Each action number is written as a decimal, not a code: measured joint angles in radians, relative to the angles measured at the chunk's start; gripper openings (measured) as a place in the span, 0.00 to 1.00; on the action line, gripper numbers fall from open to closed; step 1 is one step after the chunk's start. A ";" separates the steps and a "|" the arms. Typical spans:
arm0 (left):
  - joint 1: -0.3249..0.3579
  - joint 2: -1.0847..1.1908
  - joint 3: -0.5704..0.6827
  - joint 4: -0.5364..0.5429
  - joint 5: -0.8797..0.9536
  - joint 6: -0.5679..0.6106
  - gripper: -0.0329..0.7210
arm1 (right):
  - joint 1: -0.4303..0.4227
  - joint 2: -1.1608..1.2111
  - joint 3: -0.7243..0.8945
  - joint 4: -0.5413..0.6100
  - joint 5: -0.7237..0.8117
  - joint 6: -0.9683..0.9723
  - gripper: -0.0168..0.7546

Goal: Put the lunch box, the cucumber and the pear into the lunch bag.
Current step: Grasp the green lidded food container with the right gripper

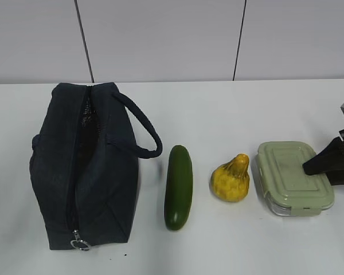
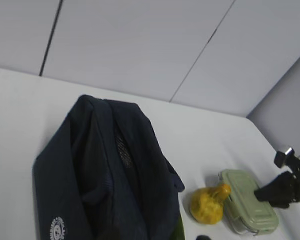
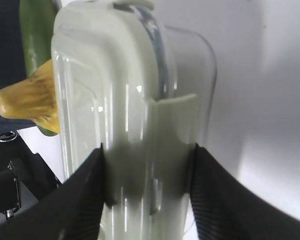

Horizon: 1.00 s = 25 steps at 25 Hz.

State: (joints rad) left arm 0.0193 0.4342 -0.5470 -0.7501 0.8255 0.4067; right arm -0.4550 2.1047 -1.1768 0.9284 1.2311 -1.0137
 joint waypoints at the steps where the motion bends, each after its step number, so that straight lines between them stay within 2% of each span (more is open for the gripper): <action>1: 0.000 0.057 -0.014 -0.024 0.008 0.034 0.45 | 0.000 0.000 0.000 0.002 0.000 0.000 0.50; 8: 0.000 0.378 -0.107 -0.053 0.076 0.127 0.63 | 0.000 0.000 0.000 0.008 -0.004 0.000 0.50; 12: -0.013 0.507 -0.124 -0.060 0.088 0.171 0.64 | 0.000 0.000 0.000 0.008 -0.006 0.000 0.50; 16: -0.078 0.592 -0.124 -0.065 0.061 0.189 0.64 | 0.000 0.000 0.000 0.008 -0.006 0.000 0.50; 18: -0.119 0.628 -0.124 -0.065 0.025 0.190 0.63 | 0.000 0.000 0.000 0.008 -0.006 0.000 0.50; 21: -0.163 0.675 -0.125 -0.050 -0.018 0.190 0.55 | 0.000 0.000 0.000 0.010 -0.006 0.000 0.50; 25: -0.173 0.739 -0.127 -0.017 -0.060 0.192 0.44 | 0.000 0.000 0.000 0.010 -0.006 0.000 0.50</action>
State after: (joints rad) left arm -0.1539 1.1729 -0.6735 -0.7672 0.7659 0.5988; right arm -0.4550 2.1047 -1.1768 0.9381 1.2256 -1.0137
